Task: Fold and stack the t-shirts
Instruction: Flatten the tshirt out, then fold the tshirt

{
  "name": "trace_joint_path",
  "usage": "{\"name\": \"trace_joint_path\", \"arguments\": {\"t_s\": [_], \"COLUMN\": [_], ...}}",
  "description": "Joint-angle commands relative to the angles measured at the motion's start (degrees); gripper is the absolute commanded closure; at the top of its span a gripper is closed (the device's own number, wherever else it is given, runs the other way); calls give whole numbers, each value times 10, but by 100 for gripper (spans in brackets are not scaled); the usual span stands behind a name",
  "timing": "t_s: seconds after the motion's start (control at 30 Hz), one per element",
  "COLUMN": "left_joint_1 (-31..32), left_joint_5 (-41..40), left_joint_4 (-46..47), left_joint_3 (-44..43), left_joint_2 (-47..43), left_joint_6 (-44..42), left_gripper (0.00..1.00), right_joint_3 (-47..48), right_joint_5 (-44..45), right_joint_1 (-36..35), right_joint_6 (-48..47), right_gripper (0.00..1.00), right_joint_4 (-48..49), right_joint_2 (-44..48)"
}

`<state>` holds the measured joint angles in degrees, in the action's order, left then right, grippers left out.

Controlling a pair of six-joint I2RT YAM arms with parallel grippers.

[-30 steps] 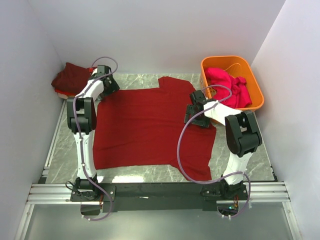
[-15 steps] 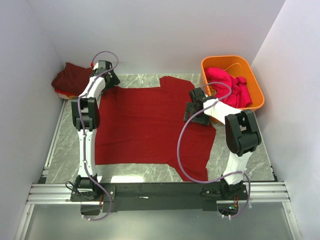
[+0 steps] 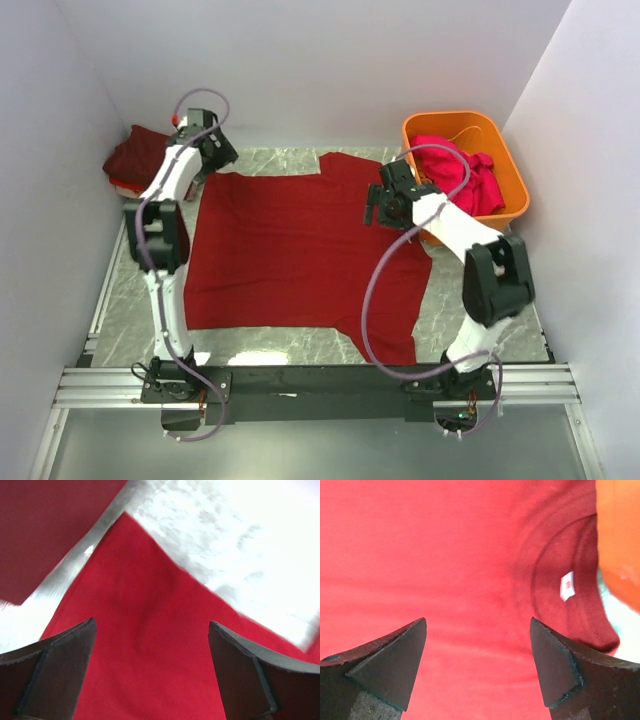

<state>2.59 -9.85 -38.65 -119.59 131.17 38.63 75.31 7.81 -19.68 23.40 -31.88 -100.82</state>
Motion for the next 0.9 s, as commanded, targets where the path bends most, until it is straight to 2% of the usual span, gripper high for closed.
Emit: {"name": "trace_joint_path", "arguments": {"t_s": [0.0, 0.07, 0.1, 0.17, 0.2, 0.3, 0.37, 0.5, 0.6, 0.67, 0.8, 0.87], "left_joint_1": [12, 15, 18, 20, 20, 20, 20, 20, 25, 25, 24, 24], "left_joint_5": [-33, -48, -56, -53, -45, -41, -43, -48, -44, -30, -59, -74], "left_joint_4": [-15, -18, -14, 5, 10, -2, -39, -149, -165, -153, -154, -148], "left_joint_3": [113, 205, 307, 414, 510, 650, 696, 816, 868, 886, 904, 901], "left_joint_2": [-202, -272, -344, -419, -488, -595, -634, -730, -775, -787, -772, -755], "left_joint_6": [48, 78, 118, 158, 194, 227, 245, 340, 404, 420, 458, 462], "left_gripper": [1, 0, 1, 1, 1, 1, 1, 1, 1, 1, 2, 8], "right_joint_3": [-23, -68, -84, -129, -143, -187, -204, -220, -228, -218, -222, -223], "right_joint_5": [-3, -11, -15, -25, -31, -58, -55, -67, -76, -76, -76, -76], "right_joint_1": [-24, -27, -27, -27, -27, -27, -27, -27, -27, -27, -26, -26], "right_joint_6": [2, 20, 26, 43, 47, 49, 53, 57, 53, 51, 47, 46], "right_gripper": [10, 10, 10, 10, 10, 9, 9, 9, 9, 9, 9, 9], "right_joint_4": [33, 54, 62, 79, 88, 107, 111, 117, 138, 129, 135, 135], "right_joint_2": [88, 124, 136, 170, 179, 212, 229, 244, 241, 226, 222, 221]}}
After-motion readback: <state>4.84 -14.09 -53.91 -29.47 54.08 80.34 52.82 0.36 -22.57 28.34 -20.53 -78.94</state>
